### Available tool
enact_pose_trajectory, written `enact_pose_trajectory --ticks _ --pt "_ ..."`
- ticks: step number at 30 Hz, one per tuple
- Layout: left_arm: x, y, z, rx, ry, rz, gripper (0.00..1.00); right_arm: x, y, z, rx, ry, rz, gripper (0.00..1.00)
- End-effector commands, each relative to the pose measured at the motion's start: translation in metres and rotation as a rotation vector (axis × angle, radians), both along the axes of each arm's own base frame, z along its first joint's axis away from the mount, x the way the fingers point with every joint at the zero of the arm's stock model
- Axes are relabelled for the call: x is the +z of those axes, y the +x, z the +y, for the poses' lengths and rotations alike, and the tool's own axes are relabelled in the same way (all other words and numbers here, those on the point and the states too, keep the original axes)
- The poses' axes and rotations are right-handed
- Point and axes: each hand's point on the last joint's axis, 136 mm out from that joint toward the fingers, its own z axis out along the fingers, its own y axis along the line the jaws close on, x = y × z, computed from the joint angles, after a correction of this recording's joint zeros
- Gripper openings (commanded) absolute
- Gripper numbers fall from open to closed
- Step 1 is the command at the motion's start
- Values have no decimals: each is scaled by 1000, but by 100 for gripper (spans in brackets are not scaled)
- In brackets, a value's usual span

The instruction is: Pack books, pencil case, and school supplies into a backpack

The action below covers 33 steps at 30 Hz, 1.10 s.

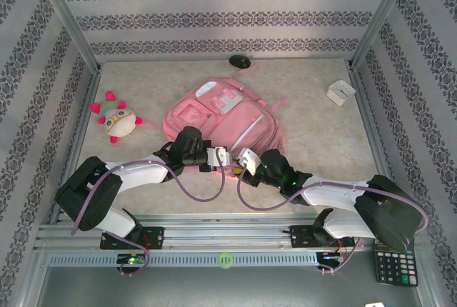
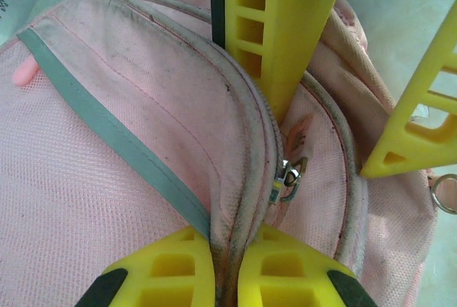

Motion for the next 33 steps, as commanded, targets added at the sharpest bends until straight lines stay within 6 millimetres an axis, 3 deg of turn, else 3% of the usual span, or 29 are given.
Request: enact_pose_trajectory --ticks 1,17,21,25,33 --pt "20 -14 -10 -59 -86 33 0 44 11 25 4 174 -18 45" --pt "26 -14 -11 -64 -99 29 0 51 23 19 -133 353 217 48" --pt "30 -14 -12 -64 -109 24 0 49 33 17 -191 296 178 39" --pt "31 -12 -10 -52 -105 18 0 42 44 2 -286 229 131 18" --pt "29 -4 -4 1 -96 23 0 39 31 -6 -224 145 104 3"
